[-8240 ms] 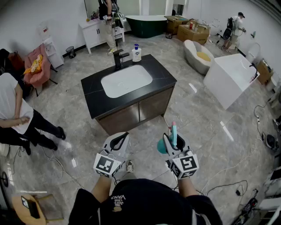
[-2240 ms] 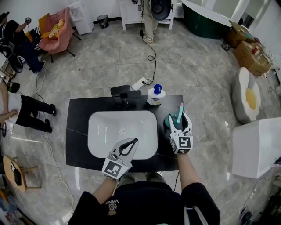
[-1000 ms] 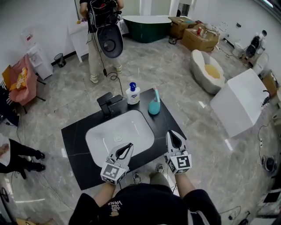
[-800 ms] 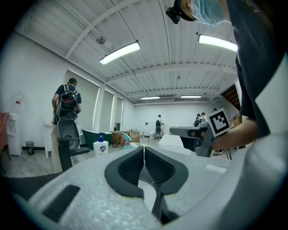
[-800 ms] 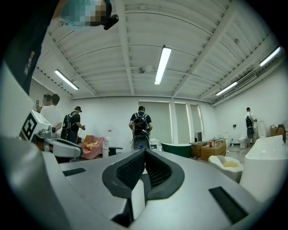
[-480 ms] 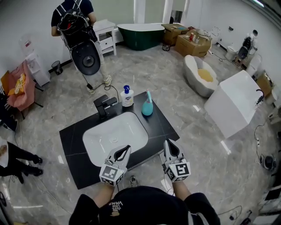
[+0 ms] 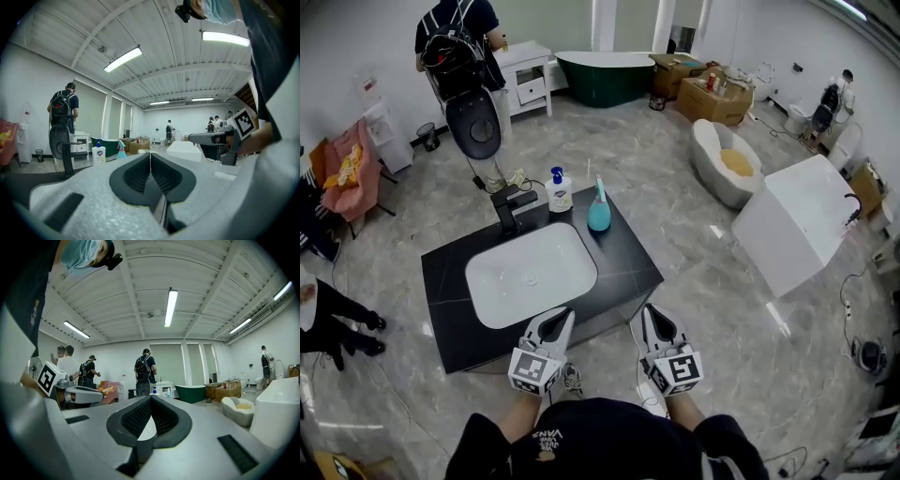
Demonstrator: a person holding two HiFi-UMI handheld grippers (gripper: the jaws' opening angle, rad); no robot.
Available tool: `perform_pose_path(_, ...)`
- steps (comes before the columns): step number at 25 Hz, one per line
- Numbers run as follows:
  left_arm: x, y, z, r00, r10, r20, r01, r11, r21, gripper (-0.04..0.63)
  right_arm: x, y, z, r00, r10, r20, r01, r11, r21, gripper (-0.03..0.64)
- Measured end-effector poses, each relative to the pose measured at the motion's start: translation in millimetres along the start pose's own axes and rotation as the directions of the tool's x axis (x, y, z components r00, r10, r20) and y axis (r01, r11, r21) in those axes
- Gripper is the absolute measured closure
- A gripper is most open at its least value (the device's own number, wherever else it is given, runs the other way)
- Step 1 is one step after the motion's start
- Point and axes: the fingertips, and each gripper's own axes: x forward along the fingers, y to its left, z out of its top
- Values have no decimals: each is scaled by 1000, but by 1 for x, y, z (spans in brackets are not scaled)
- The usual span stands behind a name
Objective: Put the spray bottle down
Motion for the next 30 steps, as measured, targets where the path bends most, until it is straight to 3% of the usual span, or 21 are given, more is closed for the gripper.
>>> perform_pose_path(15, -61, -103, -8, 997, 82, -9, -81, 997, 9, 575, -111, 19, -12, 993, 114, -42, -114, 993, 3, 614)
perform_pose_path(30, -89, -158, -5, 995, 98, 5, -98, 995, 23, 575, -168, 19, -26, 990, 121, -73, -122, 993, -7, 614)
